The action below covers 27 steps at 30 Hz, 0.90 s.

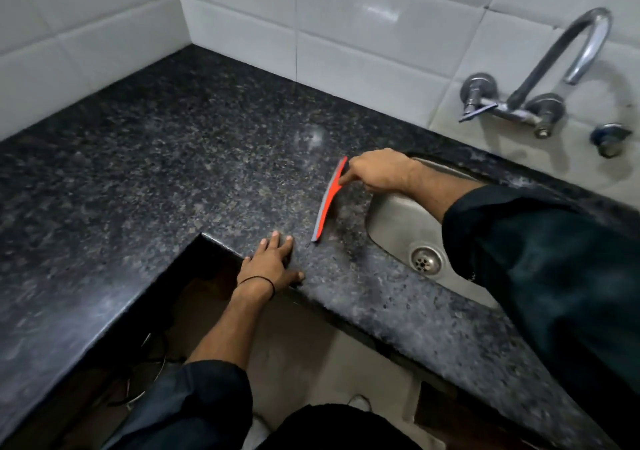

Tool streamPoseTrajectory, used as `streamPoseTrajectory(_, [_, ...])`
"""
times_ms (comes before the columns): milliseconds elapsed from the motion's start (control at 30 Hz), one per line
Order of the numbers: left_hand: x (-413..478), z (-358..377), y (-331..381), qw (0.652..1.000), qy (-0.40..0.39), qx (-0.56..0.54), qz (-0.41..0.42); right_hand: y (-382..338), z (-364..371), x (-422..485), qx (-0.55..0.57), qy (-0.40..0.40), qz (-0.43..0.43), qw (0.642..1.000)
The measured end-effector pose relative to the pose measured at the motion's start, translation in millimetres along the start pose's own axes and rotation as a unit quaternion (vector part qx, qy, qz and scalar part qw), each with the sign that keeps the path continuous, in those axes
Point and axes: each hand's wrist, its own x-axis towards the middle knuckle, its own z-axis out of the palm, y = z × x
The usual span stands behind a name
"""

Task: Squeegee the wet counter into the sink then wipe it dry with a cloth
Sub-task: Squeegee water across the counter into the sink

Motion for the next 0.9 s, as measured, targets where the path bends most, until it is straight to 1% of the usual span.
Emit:
streamPoseTrajectory(67, [1,-4,8,1.0,-0.005,0.01,-0.023,18,12,-6,0.002,-0.024,-0.009,1.0])
streamPoseTrajectory(200, [5,-8,22,0.998,0.006,0.031,-0.062,70,36,-43,0.005,-0.022,-0.059,0.998])
streamPoseTrajectory(267, [6,-8,30,0.995,0.025,0.019,-0.093,96,41,-63,-0.008,-0.031,-0.082,0.996])
streamPoseTrajectory(333, [7,-6,40,0.99,0.053,-0.012,-0.126,116,46,-81,-0.024,-0.047,-0.084,0.995])
streamPoseTrajectory(433, [12,-4,61,0.982,0.111,-0.034,-0.146,138,56,-102,0.0,-0.06,-0.064,0.996])
streamPoseTrajectory(533, [27,-3,83,0.981,0.139,-0.028,-0.132,151,68,-110,0.044,-0.024,-0.018,0.999])
streamPoseTrajectory(633, [48,-5,101,0.987,0.124,-0.039,-0.093,151,79,-104,0.121,0.036,0.043,0.991])
streamPoseTrajectory(733, [73,-5,117,0.991,0.106,-0.032,-0.079,149,84,-87,0.231,0.084,0.071,0.967])
streamPoseTrajectory(800, [89,-7,125,0.992,0.104,-0.019,-0.072,147,83,-68,0.277,0.085,0.081,0.954])
streamPoseTrajectory(900, [115,-18,132,0.992,0.097,-0.008,-0.075,149,77,-31,0.295,0.077,0.124,0.944])
